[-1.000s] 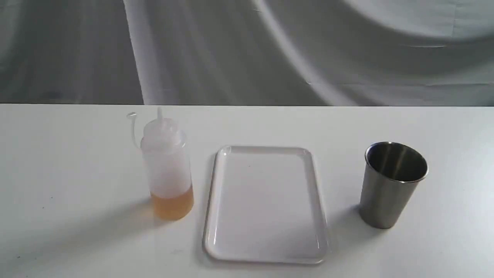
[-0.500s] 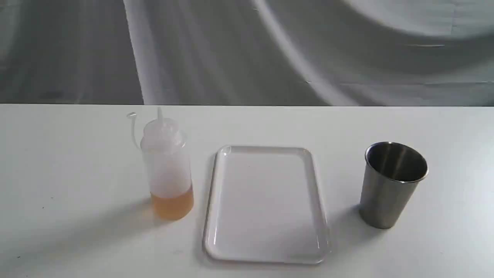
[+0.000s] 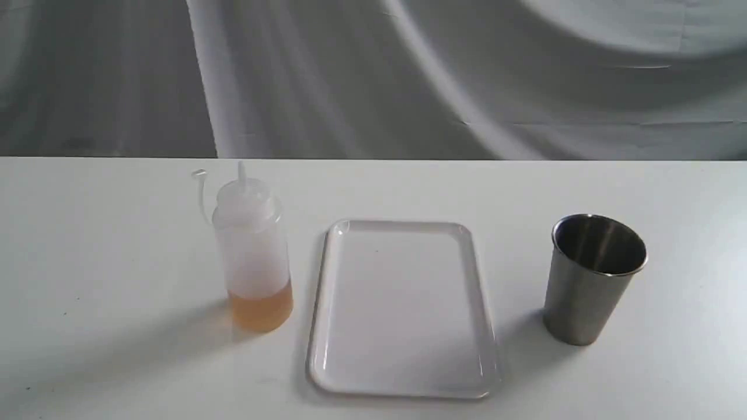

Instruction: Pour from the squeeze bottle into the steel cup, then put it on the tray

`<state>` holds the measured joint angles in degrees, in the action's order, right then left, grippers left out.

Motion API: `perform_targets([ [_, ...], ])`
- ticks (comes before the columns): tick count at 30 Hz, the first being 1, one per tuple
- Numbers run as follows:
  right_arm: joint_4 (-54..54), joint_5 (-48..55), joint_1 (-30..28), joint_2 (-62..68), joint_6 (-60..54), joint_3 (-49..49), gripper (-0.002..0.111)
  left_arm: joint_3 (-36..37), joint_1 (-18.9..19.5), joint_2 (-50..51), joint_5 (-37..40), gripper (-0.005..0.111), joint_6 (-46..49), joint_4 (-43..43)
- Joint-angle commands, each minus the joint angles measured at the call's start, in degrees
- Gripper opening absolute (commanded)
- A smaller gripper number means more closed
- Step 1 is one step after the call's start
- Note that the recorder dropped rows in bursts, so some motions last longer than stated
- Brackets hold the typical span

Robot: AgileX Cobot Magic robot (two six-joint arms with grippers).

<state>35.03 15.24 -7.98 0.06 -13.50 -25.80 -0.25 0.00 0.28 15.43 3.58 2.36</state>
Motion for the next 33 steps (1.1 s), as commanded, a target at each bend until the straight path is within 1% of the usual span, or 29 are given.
perform_targets([
  [1, 6.8, 2.4, 0.0, 1.0, -9.6, -3.6, 0.000, 0.3, -0.2, -0.3, -0.4, 0.008, -0.1, 0.1],
  [6, 17.1, 6.4, 0.0, 5.1, -22.1, -8.6, 0.000, 0.3, -0.2, -0.3, -0.4, 0.008, -0.1, 0.1],
  [9, 22.4, 9.9, 0.0, 10.0, -28.5, -12.4, 0.000, 0.3, -0.2, -0.3, -0.4, 0.008, -0.1, 0.1],
  [14, 24.8, 13.4, 0.0, 18.1, -31.5, -17.4, 0.000, 0.3, -0.2, -0.3, -0.4, 0.008, -0.1, 0.1],
  [18, 25.1, 13.7, 0.0, 22.3, -31.7, -20.1, 0.000, 0.3, -0.2, -0.3, -0.4, 0.008, -0.1, 0.1],
  [20, 27.4, 13.7, 0.0, 24.1, -34.3, -20.7, 0.000, 0.3, -0.2, -0.3, -0.4, 0.008, -0.1, 0.1],
  [23, 32.7, 14.9, 0.0, 25.5, -39.4, -20.7, 0.000, 0.3, -0.2, -0.3, -0.4, 0.008, -0.1, 0.1],
  [26, 37.2, 16.0, 0.0, 26.2, -41.4, -20.7, 0.000, 0.3, -0.2, -0.3, -0.4, 0.008, -0.1, 0.1],
  [30, 39.8, 15.7, 0.0, 27.0, -42.2, -21.0, 0.000, 0.3, -0.2, -0.3, -0.4, 0.008, -0.1, 0.1],
  [33, 39.6, 17.2, 0.0, 29.5, -43.2, -22.5, 0.000, 0.3, -0.2, -0.3, -0.4, 0.008, -0.1, 0.1],
])
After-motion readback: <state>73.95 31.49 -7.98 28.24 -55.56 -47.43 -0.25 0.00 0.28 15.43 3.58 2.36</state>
